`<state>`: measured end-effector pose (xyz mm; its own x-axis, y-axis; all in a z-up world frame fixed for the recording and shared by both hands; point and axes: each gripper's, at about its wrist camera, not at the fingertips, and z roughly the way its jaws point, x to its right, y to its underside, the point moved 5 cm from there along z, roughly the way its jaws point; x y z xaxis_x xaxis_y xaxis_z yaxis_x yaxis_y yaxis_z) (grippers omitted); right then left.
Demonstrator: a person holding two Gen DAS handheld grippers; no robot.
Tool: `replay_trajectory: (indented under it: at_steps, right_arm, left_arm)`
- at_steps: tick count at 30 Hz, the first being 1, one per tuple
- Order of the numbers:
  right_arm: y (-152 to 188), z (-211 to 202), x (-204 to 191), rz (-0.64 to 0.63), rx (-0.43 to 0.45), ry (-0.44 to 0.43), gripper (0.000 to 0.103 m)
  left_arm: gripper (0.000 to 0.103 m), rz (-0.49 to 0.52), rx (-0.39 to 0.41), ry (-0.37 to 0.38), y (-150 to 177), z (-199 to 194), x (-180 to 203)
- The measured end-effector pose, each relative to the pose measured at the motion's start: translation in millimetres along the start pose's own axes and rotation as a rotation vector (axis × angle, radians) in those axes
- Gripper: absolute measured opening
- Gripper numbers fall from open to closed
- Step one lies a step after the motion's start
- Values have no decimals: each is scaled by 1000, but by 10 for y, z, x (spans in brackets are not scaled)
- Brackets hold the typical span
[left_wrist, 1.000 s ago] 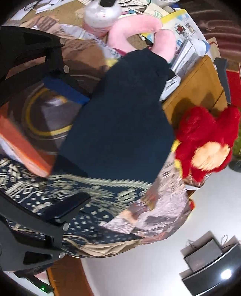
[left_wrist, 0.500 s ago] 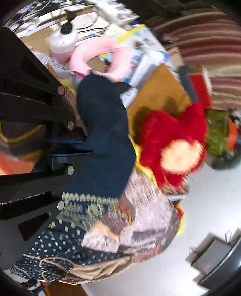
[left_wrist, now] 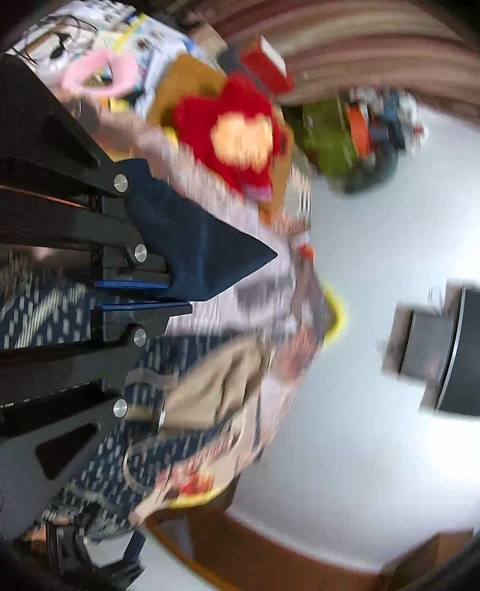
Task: Fold large clothes
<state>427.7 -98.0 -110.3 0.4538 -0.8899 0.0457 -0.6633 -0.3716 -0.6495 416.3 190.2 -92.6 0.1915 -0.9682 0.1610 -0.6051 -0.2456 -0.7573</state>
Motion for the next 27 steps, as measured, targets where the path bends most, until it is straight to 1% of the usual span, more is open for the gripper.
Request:
replay_trajectory:
  at_steps: [1,3,4,6,8,9,11,15,16,19,21,22,23,24,25,26,27]
  right_arm:
    - [11,-49,36,3,6,3,103]
    - [38,-114,96,11,11,5,103]
    - [58,-145,138,16,12,7,103]
    - [103,-185,204,25,9,12,103]
    - [158,-209,280,33,-1,17,103]
    - [190,-218,312,36,-6,21,103]
    - [261,-225,379,38,-22,27,103]
    - [369,-218,475,47,-49,33,103]
    - [396,-216,489,50,-55,32,103]
    - [433,-201,495,54,-69,27,103]
    - [439,-191,469,51,-74,24,103]
    - [434,-184,444,46,-76,24,103]
    - [424,-178,425,42,-77,22,103]
    - [409,-169,399,37,-78,18,103]
    - [386,-161,362,29,-78,13,103]
    - [361,-152,327,23,-78,8,103]
    - [331,-136,267,14,-78,1,103]
  left_arm:
    - [5,24,-16,33,21,51,200]
    - [5,70,-56,71,122,196,543]
    - [5,86,-78,84,191,257,655]
    - [5,112,-142,127,340,446,923]
    - [5,123,-242,184,608,670,1175]
    - [5,127,-271,200,717,722,1248]
    - [5,150,-360,229,1015,891,1419]
    - [5,217,-467,261,1461,999,1663]
    - [5,232,-482,269,1530,988,1683]
    - [9,279,-499,276,1627,871,1667]
    - [18,287,-481,280,1595,718,1541]
    - [30,278,-469,279,1562,644,1463]
    - [44,257,-446,273,1514,544,1337]
    - [50,243,-429,267,1459,498,1245]
    - [57,215,-392,253,1386,394,1071]
    - [59,188,-356,229,1327,304,880]
    - [59,176,-342,208,1292,270,762]
